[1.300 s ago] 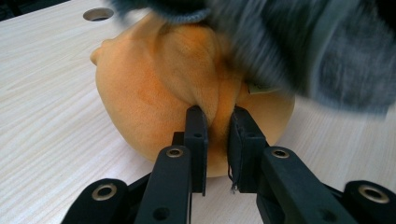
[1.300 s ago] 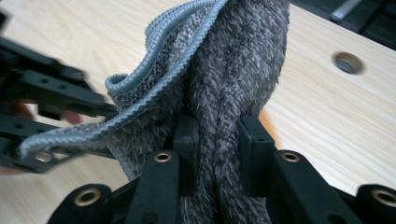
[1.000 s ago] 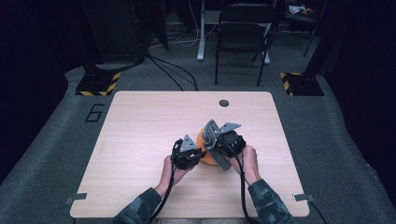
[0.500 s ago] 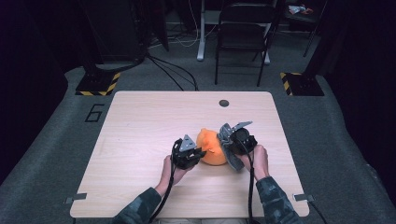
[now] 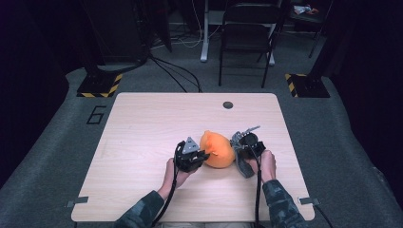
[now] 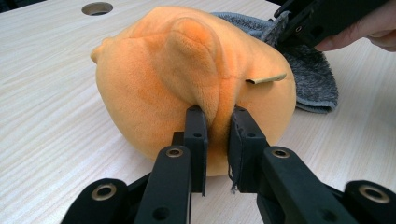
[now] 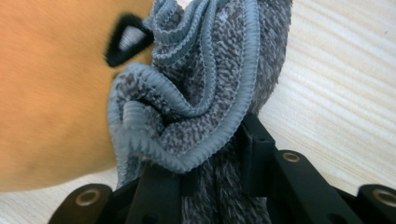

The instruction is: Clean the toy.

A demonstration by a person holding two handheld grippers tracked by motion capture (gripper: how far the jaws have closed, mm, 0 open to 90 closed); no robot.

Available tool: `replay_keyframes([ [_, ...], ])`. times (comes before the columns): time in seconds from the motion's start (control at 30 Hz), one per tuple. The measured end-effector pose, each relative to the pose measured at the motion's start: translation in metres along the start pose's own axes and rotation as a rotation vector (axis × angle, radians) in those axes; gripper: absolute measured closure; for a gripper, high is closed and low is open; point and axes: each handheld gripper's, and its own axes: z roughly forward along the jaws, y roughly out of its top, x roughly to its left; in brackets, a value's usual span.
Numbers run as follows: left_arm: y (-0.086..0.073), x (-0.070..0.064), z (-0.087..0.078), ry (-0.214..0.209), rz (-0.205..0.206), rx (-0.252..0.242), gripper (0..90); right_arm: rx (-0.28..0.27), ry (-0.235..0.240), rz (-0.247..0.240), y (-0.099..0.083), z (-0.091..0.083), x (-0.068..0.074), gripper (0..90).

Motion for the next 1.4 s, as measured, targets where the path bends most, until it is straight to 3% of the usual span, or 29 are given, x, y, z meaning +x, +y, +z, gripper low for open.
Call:
replay_keyframes([
  [0.13, -0.001, 0.003, 0.000, -0.001, -0.011, -0.001, 78.7, -0.052, -0.010, 0.008, 0.005, -0.020, -0.003, 72.3],
  [0.27, -0.001, 0.003, 0.000, 0.002, -0.013, -0.005, 78.3, -0.180, 0.037, 0.000, 0.015, -0.053, 0.001, 72.3],
  [0.33, -0.001, 0.003, 0.000, 0.001, -0.012, -0.006, 78.0, -0.207, 0.081, -0.008, 0.019, -0.063, 0.010, 72.3],
  [0.43, -0.001, 0.004, 0.000, 0.004, -0.008, -0.008, 76.3, -0.175, 0.109, -0.067, 0.022, -0.057, 0.025, 72.4],
  [0.5, 0.000, 0.004, 0.000, 0.002, 0.002, -0.008, 70.7, -0.153, 0.082, -0.085, 0.020, -0.043, 0.031, 72.4],
  [0.67, 0.003, -0.001, -0.002, 0.021, 0.079, 0.010, 44.4, -0.155, 0.077, -0.061, 0.017, -0.036, 0.026, 72.4],
  [0.77, 0.000, -0.004, 0.007, 0.028, 0.103, 0.039, 39.1, -0.160, 0.076, -0.059, 0.017, -0.035, 0.023, 72.4],
  [0.83, -0.003, -0.005, 0.011, 0.047, 0.128, 0.038, 43.0, -0.165, 0.077, -0.064, 0.016, -0.033, 0.023, 72.4],
  [0.87, -0.004, -0.005, 0.012, 0.050, 0.127, 0.037, 49.4, -0.165, 0.077, -0.062, 0.016, -0.033, 0.023, 72.3],
  [0.97, -0.005, -0.003, 0.013, 0.058, 0.104, 0.024, 68.9, -0.172, 0.074, -0.059, 0.017, -0.033, 0.023, 72.3],
  [1.03, -0.004, -0.003, 0.012, 0.064, 0.085, 0.015, 74.7, -0.182, 0.080, -0.040, 0.017, -0.034, 0.023, 72.4],
  [1.17, 0.004, -0.005, 0.005, 0.067, 0.048, -0.002, 77.9, -0.215, 0.088, -0.025, 0.020, -0.046, 0.021, 72.4],
  [1.27, 0.010, -0.007, 0.001, 0.069, 0.017, -0.014, 77.9, -0.271, 0.125, -0.026, 0.025, -0.063, 0.021, 72.4],
  [1.4, 0.012, -0.011, 0.000, 0.051, 0.012, -0.017, 77.8, -0.347, 0.157, -0.064, 0.030, -0.085, 0.037, 72.3],
])
